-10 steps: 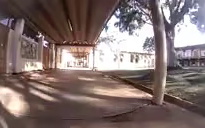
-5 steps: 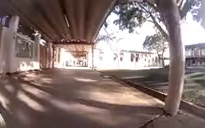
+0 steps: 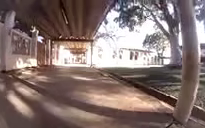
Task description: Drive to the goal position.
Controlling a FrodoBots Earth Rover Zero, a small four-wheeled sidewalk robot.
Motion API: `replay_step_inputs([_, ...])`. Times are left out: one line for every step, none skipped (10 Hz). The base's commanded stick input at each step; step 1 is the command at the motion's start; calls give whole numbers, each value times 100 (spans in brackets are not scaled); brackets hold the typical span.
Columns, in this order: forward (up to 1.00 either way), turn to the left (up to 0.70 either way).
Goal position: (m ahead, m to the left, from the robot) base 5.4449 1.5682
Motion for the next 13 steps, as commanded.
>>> replay_step_inputs([0, 0])
replay_step_inputs([0, 0])
replay_step_inputs([0, 0])
replay_step_inputs([0, 0])
replay_step_inputs([0, 0])
replay_step_inputs([0, 0])
replay_step_inputs([0, 0])
replay_step_inputs([0, 0])
replay_step_inputs([20, 0])
replay_step_inputs([63, 0])
replay_step_inputs([85, 8])
replay_step_inputs([85, 25])
replay_step_inputs([85, 32])
